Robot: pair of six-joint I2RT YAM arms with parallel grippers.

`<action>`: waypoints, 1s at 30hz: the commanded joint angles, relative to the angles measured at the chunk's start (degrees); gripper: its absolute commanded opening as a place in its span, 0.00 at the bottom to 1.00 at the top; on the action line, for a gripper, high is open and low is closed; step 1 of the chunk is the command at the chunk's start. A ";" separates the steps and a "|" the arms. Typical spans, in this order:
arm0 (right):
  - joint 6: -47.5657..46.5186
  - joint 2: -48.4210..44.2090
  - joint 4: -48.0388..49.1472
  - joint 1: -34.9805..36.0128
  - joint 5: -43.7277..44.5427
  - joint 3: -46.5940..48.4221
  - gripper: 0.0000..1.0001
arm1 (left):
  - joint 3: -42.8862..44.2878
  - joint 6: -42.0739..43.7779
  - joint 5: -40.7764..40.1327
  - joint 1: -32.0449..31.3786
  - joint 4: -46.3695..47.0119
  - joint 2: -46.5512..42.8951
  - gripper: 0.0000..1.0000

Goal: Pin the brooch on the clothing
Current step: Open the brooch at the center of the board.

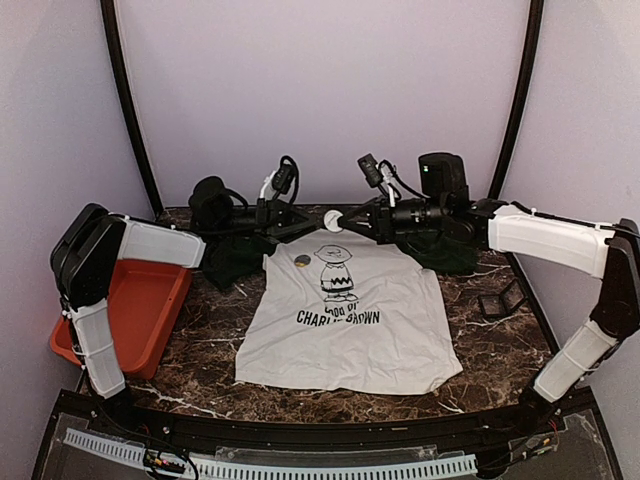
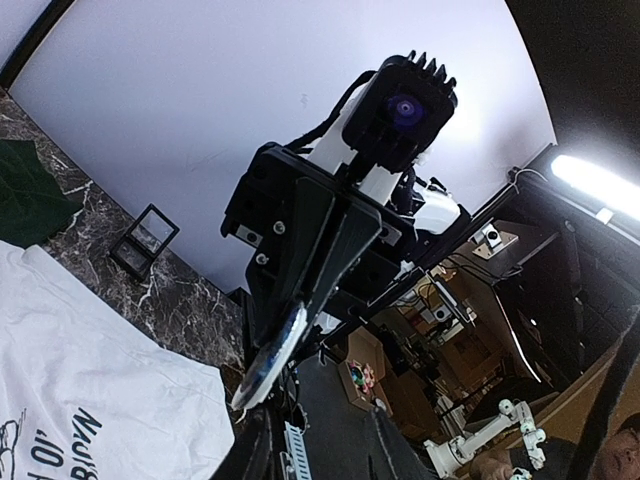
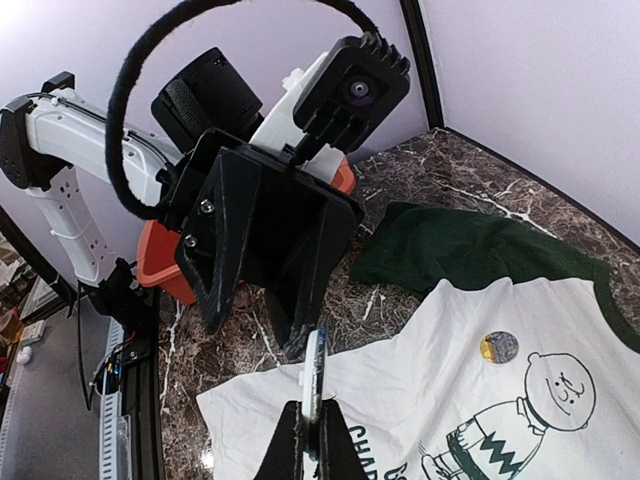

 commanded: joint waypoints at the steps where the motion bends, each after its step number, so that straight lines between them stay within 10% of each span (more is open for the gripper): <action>1: -1.72 -2.73 3.10 1.86 5.47 -0.32 0.00 | 1.67 -0.88 -0.94 -1.36 1.70 -0.03 0.31; 30: -3.12 -4.81 2.17 3.72 8.23 -1.96 0.00 | 1.34 5.07 -3.27 -0.83 -4.56 -0.82 0.42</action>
